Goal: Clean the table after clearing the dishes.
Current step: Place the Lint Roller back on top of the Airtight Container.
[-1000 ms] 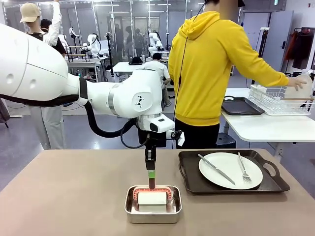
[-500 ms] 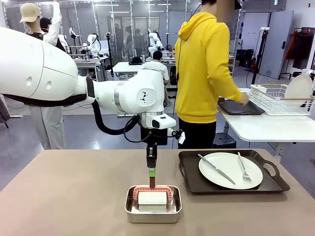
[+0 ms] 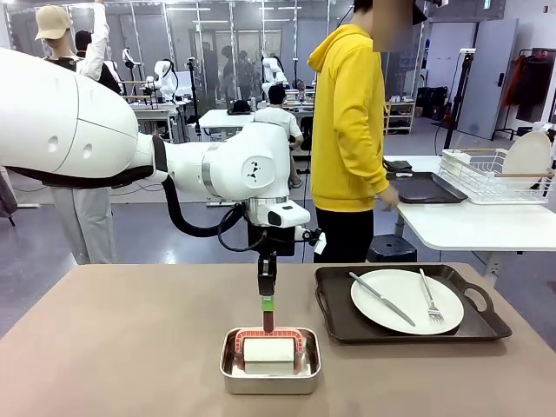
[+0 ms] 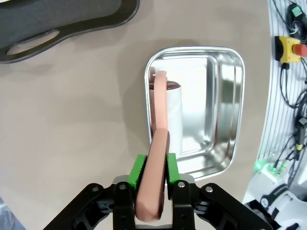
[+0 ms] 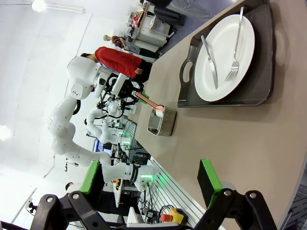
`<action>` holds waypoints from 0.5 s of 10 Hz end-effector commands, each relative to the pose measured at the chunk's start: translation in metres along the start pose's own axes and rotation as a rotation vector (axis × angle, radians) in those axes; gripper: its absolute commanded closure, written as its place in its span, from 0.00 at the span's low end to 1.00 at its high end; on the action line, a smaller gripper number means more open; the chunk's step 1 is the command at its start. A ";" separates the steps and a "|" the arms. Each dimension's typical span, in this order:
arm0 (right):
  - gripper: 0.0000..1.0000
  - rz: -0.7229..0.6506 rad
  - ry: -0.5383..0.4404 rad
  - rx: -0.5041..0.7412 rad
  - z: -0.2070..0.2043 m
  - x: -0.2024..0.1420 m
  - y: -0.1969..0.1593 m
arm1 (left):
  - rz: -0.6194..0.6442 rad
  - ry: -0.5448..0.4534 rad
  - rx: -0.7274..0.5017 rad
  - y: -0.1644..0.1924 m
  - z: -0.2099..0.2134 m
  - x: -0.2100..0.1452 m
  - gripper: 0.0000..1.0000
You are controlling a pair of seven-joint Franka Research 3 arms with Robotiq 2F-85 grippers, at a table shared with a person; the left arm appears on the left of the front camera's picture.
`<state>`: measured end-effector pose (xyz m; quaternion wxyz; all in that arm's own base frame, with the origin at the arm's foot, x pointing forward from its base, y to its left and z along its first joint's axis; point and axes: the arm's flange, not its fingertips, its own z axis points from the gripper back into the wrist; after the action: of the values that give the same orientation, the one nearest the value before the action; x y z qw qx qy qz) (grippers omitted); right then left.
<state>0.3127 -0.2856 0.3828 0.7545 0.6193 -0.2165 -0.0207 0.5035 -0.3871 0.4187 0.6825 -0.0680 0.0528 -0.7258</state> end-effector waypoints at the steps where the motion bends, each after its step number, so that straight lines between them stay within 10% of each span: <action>1: 0.00 0.005 0.004 0.001 0.001 -0.003 0.004 | -0.024 0.014 0.075 0.010 0.009 -0.011 0.69; 5: 0.00 0.005 0.004 0.001 0.001 -0.003 0.004 | -0.006 0.009 0.107 -0.001 0.024 -0.014 0.48</action>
<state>0.3127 -0.2856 0.3828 0.7545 0.6193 -0.2165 -0.0207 0.5137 -0.3789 0.4391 0.6832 -0.0357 0.0303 -0.7287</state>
